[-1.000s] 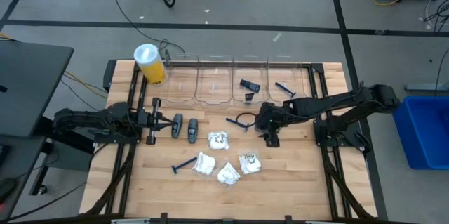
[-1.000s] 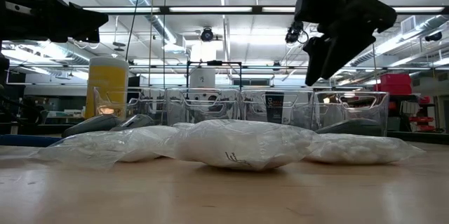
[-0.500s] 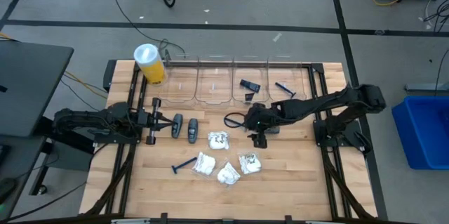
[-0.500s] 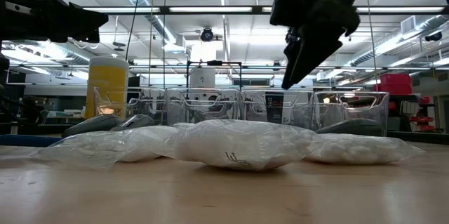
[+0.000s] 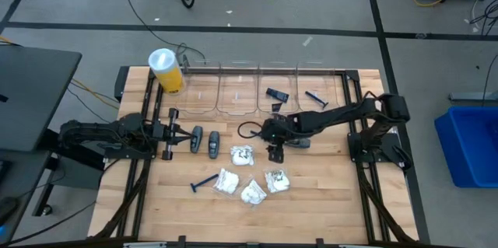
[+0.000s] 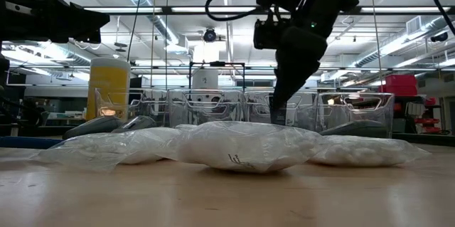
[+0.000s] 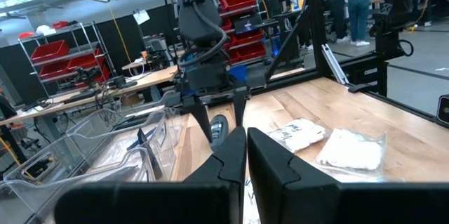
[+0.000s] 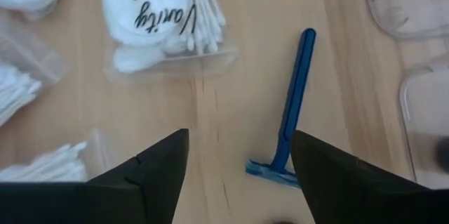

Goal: Pick & Place Travel size toiletries
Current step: Put the blue razor into the right transparent bin

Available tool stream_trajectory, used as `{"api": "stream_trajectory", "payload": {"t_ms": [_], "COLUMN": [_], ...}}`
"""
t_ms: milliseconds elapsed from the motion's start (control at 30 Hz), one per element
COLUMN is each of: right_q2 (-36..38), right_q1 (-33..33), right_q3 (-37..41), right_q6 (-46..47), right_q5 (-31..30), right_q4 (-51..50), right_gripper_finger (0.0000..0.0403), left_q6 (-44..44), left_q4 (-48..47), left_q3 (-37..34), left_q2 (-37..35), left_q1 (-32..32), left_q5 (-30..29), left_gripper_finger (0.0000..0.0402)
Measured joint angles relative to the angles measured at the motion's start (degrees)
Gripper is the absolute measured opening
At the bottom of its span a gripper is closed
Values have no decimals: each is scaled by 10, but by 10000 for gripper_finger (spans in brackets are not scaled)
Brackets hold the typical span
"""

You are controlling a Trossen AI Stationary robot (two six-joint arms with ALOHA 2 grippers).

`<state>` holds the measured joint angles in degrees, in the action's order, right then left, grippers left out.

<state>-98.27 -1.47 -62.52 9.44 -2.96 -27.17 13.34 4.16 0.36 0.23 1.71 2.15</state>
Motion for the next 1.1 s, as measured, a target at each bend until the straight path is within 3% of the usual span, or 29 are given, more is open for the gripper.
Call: {"api": "stream_trajectory", "payload": {"t_ms": [1100], "right_q2": [-49], "right_q1": [45], "right_q3": [0], "right_q6": [19], "right_q5": [1], "right_q4": [50], "right_gripper_finger": [236], "left_q6": [0], "left_q4": [0], "left_q3": [0], "left_q2": [0], "left_q1": [0], "left_q5": [1], "left_gripper_finger": [24]}}
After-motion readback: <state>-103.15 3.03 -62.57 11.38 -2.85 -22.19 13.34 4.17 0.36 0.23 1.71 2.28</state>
